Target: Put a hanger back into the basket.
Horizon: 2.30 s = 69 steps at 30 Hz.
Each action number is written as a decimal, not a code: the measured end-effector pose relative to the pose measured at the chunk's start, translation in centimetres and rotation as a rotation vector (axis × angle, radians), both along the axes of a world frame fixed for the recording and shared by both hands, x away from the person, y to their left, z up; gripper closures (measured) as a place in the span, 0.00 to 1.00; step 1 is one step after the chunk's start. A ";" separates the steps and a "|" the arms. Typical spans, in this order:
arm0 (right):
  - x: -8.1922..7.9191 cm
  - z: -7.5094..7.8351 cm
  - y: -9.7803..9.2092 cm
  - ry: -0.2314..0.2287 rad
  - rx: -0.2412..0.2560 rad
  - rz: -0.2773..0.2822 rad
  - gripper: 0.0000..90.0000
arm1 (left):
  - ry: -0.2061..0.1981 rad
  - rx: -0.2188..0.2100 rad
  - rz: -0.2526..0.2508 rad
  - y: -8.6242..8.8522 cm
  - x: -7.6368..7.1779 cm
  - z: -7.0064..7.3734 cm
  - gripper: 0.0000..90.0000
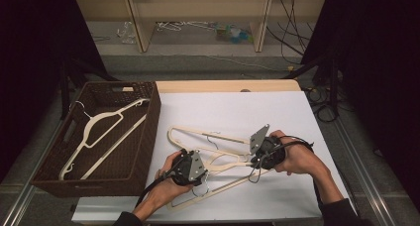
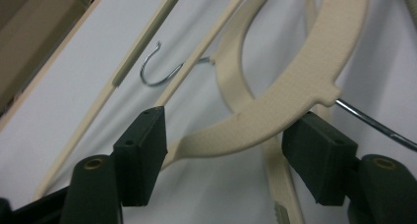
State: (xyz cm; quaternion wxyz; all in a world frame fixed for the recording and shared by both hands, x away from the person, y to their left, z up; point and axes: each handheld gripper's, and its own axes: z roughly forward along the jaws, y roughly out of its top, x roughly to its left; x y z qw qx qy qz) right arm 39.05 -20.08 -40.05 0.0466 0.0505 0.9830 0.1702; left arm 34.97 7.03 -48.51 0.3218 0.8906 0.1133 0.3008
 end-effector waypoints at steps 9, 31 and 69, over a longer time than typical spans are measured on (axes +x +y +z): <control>0.4 -0.4 -0.8 0.017 0.017 0.008 0.88 | -0.068 0.111 -0.191 -0.4 -0.2 0.7 0.67; 0.0 4.2 -4.6 -0.106 0.259 -0.183 0.55 | -0.147 0.117 -0.254 -0.2 2.3 7.7 0.92; -3.6 4.5 -4.4 -0.173 0.430 -0.284 0.34 | 0.272 -0.741 0.171 11.9 0.7 20.3 0.95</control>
